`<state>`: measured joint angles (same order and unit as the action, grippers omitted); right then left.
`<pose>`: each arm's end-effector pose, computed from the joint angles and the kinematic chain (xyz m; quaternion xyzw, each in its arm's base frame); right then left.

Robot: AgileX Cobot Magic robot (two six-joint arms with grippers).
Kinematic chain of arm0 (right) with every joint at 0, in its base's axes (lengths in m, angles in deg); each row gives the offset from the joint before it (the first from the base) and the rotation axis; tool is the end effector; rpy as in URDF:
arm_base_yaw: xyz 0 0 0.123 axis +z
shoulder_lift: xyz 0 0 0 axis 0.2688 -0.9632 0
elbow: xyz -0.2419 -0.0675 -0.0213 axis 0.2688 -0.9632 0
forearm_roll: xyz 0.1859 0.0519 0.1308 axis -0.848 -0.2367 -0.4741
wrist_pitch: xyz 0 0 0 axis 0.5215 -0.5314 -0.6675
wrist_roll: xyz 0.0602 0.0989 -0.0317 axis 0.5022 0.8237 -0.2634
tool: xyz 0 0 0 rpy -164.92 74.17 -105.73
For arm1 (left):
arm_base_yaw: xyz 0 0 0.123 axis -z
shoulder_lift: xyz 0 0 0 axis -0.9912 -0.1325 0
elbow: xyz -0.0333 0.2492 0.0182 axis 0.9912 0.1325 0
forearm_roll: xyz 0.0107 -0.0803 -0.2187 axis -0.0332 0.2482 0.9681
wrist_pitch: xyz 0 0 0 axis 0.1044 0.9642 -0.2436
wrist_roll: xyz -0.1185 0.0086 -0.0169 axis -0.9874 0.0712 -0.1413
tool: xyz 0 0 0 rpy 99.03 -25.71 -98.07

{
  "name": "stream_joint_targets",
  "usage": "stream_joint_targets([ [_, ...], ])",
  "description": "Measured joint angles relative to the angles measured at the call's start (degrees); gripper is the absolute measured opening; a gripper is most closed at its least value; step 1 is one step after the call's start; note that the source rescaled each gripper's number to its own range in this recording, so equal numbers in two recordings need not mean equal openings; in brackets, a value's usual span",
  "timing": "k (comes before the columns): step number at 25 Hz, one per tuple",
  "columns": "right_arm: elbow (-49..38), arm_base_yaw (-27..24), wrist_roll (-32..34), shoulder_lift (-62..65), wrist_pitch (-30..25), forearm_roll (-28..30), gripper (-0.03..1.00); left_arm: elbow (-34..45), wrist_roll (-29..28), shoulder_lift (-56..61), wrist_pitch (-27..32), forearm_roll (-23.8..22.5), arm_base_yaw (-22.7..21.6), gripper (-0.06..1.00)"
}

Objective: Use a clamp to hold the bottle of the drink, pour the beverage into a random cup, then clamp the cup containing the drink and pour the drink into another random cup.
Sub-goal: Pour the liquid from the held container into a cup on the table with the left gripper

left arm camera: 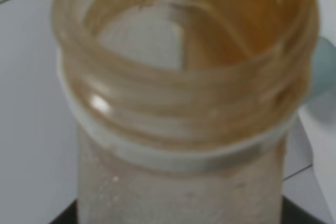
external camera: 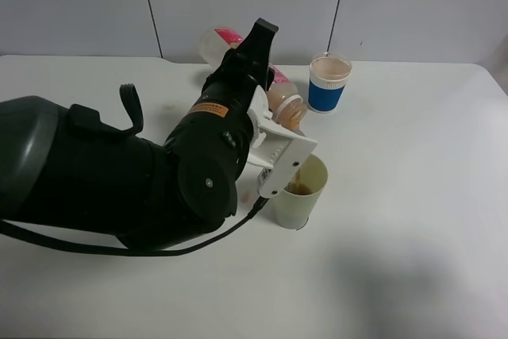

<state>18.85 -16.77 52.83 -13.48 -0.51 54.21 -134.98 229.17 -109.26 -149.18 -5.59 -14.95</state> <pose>0.0371 -0.0097 0.2546 0.0463 0.8511 -0.0262 0.5223 0.2204 -0.2643 0.1751 0.6581 0.3729 0.5178 0.3996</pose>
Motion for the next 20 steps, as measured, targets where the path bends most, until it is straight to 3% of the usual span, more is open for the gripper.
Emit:
stream_joint_targets([
  [20, 0.0, 0.0, 0.0, 0.0, 0.0, 0.0, 1.0, 0.0, 1.7, 0.0, -0.4, -5.3, 0.0, 0.01],
])
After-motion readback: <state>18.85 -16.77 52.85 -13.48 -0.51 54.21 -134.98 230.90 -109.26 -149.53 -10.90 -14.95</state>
